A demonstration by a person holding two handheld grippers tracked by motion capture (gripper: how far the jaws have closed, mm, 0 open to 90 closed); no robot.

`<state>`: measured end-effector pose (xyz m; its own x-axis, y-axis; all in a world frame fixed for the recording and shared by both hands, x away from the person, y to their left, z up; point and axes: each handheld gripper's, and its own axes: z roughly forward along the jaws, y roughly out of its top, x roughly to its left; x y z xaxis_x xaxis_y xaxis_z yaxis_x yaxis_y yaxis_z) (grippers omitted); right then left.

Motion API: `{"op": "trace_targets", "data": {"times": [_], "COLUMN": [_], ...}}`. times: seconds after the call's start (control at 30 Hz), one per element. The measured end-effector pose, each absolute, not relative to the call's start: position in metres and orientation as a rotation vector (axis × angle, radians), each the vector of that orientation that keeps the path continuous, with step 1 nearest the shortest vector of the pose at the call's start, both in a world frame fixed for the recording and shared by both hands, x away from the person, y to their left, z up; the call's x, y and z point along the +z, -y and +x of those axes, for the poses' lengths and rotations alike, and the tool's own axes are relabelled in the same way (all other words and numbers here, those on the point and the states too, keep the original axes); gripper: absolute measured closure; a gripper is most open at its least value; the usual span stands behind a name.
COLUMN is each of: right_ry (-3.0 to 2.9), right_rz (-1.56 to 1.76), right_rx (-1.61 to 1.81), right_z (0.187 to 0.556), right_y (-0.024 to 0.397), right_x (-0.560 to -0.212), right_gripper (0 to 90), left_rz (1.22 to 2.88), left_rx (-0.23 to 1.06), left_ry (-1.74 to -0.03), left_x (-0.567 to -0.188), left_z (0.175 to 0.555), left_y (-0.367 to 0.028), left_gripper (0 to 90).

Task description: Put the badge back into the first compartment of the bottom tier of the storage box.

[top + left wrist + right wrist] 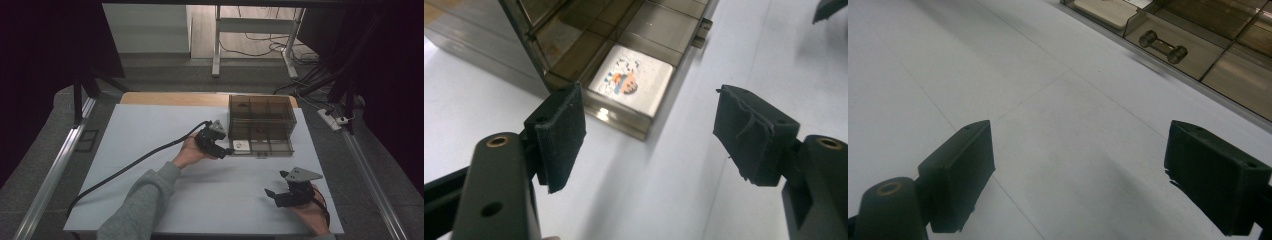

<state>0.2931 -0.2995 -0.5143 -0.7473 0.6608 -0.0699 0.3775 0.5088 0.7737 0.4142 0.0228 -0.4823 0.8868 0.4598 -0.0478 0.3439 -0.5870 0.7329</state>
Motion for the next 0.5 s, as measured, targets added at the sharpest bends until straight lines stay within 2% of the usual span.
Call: {"op": "trace_targets", "data": {"times": [0.5], "right_ry": [-2.4], "right_rz": [0.862], "right_rx": [1.089], "right_z": [0.291], "right_y": [0.298], "right_x": [-0.514], "right_gripper": [12.6], "left_rz": [2.234], "left_rx": [0.207], "left_ry": [-0.569], "left_x": [-0.481], "left_z": [0.373], "left_y": [-0.062], "left_gripper": [28.4]}}
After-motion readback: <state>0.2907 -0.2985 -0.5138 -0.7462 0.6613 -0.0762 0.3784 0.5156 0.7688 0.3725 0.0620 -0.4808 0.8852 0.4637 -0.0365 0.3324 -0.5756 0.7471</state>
